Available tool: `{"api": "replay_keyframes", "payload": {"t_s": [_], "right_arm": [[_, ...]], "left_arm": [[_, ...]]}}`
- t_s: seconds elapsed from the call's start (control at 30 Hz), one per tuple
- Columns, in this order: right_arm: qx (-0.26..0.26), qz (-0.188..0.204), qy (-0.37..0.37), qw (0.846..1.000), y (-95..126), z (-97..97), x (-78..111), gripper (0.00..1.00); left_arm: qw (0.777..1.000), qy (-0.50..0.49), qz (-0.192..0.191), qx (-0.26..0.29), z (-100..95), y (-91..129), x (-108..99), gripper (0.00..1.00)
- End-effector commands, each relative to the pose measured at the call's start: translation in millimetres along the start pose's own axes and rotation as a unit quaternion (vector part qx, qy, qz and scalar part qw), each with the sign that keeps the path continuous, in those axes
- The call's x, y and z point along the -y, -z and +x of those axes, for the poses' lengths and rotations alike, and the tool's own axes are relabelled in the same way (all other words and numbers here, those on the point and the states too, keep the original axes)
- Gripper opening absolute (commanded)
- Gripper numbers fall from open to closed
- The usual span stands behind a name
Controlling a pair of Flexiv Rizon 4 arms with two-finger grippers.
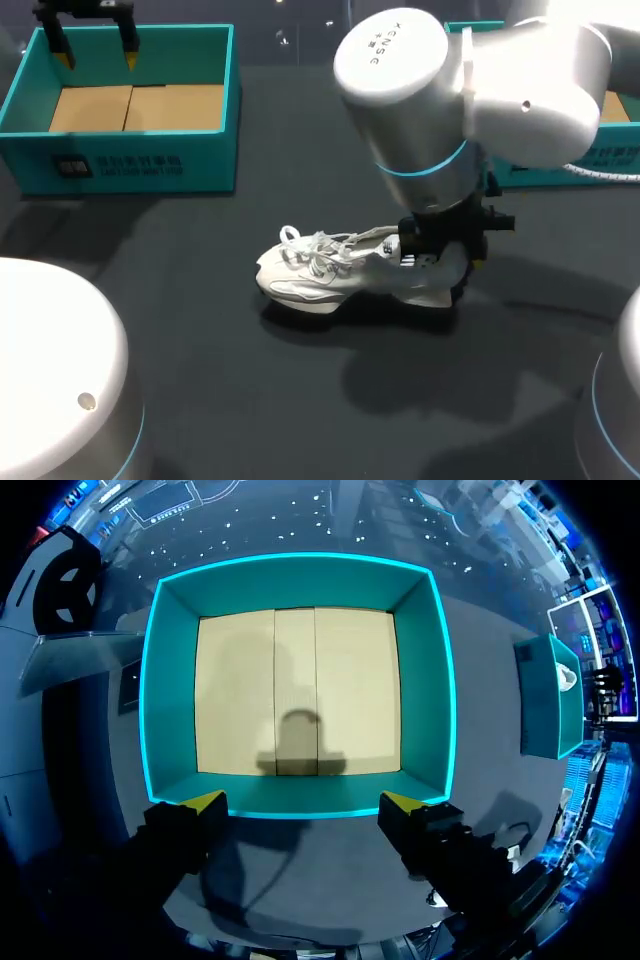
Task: Take the shoe out of the shoebox, open the shoe tongue, remove and reinsert the insole, then place the shoe into the shoebox
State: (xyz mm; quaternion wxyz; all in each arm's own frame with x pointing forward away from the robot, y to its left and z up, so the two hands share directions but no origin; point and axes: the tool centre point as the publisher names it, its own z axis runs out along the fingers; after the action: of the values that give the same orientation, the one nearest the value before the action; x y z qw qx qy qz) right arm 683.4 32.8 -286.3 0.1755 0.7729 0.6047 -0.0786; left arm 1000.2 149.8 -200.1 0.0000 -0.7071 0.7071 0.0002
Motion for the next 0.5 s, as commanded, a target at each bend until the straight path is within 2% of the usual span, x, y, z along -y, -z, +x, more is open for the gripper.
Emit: {"api": "replay_keyframes", "payload": {"t_s": [0.03,0.5], "right_arm": [[0.003,-0.01,-0.009,1.0,-2,12.6,13.7,0.0],[0.003,-0.005,0.003,1.0,-27,34.3,39.2,0.0]], "left_arm": [[1.0,0.0,0.0,0.0,-0.1,0,0,1.0],[1.0,0.0,0.0,0.0,-0.1,0,0,1.0]]}}
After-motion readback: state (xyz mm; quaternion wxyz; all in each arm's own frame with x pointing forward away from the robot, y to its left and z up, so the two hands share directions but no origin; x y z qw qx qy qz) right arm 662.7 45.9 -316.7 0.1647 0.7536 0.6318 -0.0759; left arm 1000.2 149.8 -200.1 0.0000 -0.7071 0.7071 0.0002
